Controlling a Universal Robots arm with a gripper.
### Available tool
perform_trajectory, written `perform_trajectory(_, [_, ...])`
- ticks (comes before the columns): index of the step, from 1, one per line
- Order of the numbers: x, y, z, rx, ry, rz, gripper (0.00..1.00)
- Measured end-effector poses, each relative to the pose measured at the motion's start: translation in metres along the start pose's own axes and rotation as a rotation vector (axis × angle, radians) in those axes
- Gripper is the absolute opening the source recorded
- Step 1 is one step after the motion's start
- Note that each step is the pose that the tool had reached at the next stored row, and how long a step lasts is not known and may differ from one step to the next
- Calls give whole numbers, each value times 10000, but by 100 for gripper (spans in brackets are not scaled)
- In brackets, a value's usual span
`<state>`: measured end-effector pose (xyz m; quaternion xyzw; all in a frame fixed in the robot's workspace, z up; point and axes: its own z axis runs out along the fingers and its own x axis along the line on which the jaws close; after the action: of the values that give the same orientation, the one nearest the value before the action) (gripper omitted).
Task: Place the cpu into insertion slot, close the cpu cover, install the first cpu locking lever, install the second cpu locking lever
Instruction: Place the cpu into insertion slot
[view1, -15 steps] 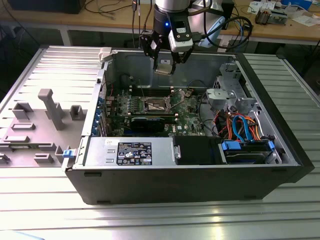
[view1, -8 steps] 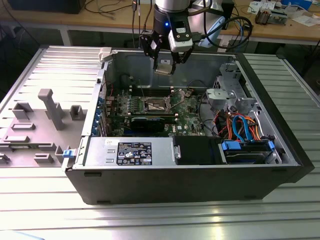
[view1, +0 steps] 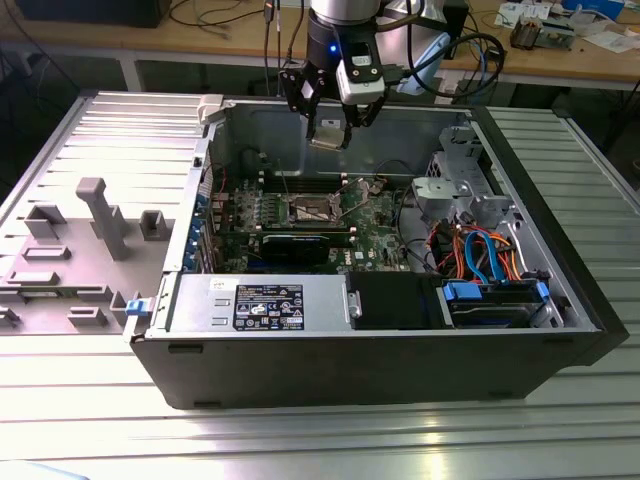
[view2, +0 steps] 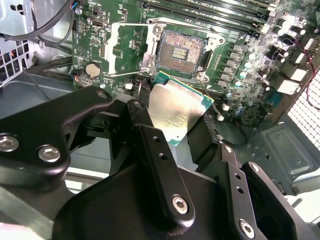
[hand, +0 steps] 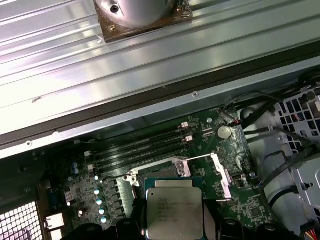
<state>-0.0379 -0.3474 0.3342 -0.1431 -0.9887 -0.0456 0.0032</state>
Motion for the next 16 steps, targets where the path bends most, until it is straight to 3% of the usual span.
perform_trajectory(16, [0, 0, 0, -4, -18, 202, 55])
